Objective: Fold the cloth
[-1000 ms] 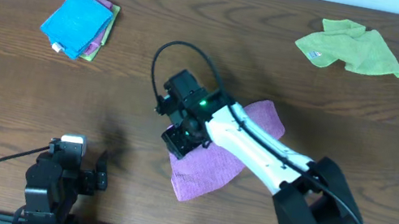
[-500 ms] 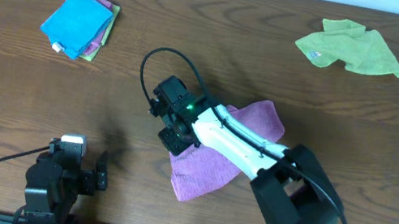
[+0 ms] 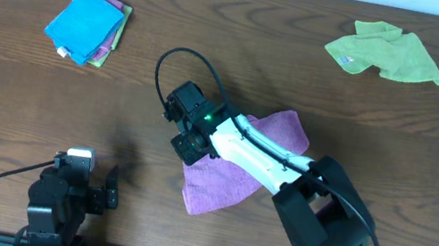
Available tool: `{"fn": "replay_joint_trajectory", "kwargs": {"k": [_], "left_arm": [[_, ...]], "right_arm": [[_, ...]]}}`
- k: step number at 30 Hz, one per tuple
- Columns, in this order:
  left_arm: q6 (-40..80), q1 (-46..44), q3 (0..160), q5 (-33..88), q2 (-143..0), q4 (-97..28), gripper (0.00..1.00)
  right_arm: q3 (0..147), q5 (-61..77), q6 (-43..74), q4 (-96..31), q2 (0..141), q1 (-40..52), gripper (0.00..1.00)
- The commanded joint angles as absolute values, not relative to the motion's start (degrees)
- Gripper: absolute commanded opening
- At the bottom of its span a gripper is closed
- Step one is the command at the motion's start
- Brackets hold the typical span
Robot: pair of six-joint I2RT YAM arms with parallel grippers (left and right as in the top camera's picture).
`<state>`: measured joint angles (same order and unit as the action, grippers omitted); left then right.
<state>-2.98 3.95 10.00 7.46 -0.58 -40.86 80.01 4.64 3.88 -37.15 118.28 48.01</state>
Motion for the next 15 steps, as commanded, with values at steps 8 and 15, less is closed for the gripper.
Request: {"fn": "replay_joint_trajectory", "kwargs": {"k": [8,15], "left_arm": [[-2.6,3.8,9.4,7.0,-0.3,-41.8,0.95],[-2.6,3.8,9.4,7.0,-0.3,-41.8,0.95]], "right_arm": [[99.2,13.7,5.5,-38.0,118.7,48.8,0.01],[120.8,13.0,1.1,-53.5,118.5,48.5,0.01]]}}
